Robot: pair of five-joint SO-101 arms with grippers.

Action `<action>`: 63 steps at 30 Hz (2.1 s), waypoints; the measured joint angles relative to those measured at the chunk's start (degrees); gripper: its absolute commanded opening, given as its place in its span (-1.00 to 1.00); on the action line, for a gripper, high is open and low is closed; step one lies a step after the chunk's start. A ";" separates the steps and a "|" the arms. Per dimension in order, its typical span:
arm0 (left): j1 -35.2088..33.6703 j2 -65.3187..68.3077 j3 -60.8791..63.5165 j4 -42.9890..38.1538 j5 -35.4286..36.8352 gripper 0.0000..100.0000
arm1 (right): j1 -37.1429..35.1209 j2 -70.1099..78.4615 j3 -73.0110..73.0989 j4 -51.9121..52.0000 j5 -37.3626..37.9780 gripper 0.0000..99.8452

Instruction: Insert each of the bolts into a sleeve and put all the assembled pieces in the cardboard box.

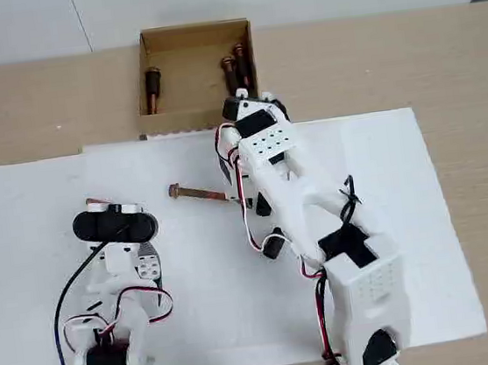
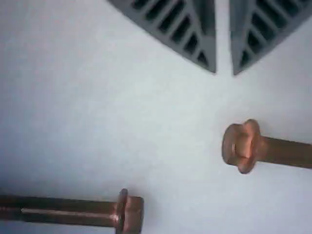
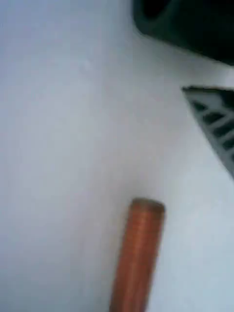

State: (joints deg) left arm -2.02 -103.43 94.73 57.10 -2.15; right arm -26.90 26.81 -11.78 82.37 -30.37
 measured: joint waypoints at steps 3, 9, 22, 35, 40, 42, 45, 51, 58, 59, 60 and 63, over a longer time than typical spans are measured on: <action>0.00 0.00 0.00 0.00 0.00 -0.99 | 0.00 0.70 0.00 0.00 0.00 -0.86; 0.00 0.00 0.00 0.00 0.00 -0.99 | 0.18 1.05 0.00 0.09 0.00 -1.00; 0.00 0.00 0.00 0.00 0.00 -0.99 | -0.18 -7.91 -4.13 7.65 0.00 -0.99; 0.00 0.00 0.00 0.00 0.00 -0.99 | -0.18 -41.23 -3.34 12.84 1.76 -0.99; 0.00 0.00 0.00 0.00 0.00 -0.99 | -0.35 -55.74 4.57 12.92 3.08 -0.99; 0.00 0.00 0.00 0.00 0.00 -0.99 | 0.88 -62.07 8.97 12.92 3.34 -0.99; -2.11 0.00 -0.79 1.05 0.00 -0.99 | 4.84 -71.65 17.23 12.92 4.84 -0.99; -6.86 0.00 -7.65 6.68 1.49 -0.99 | 13.45 -88.00 35.25 12.92 7.91 -0.99; -7.38 1.85 -18.29 12.13 1.32 -0.99 | 15.21 -102.95 51.08 12.04 9.58 -0.99; -7.38 3.60 -20.04 13.01 1.32 -0.99 | 15.21 -104.97 52.75 11.52 9.58 -0.99; -7.38 5.89 -22.07 13.71 1.32 -0.99 | 15.21 -106.81 54.15 11.08 9.58 -0.99; -7.38 14.51 -30.07 14.51 1.32 -0.99 | 15.12 -110.51 57.76 10.02 9.76 -0.99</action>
State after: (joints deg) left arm -9.41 -88.92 64.66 71.60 -0.84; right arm -11.78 -83.69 45.98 92.40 -20.62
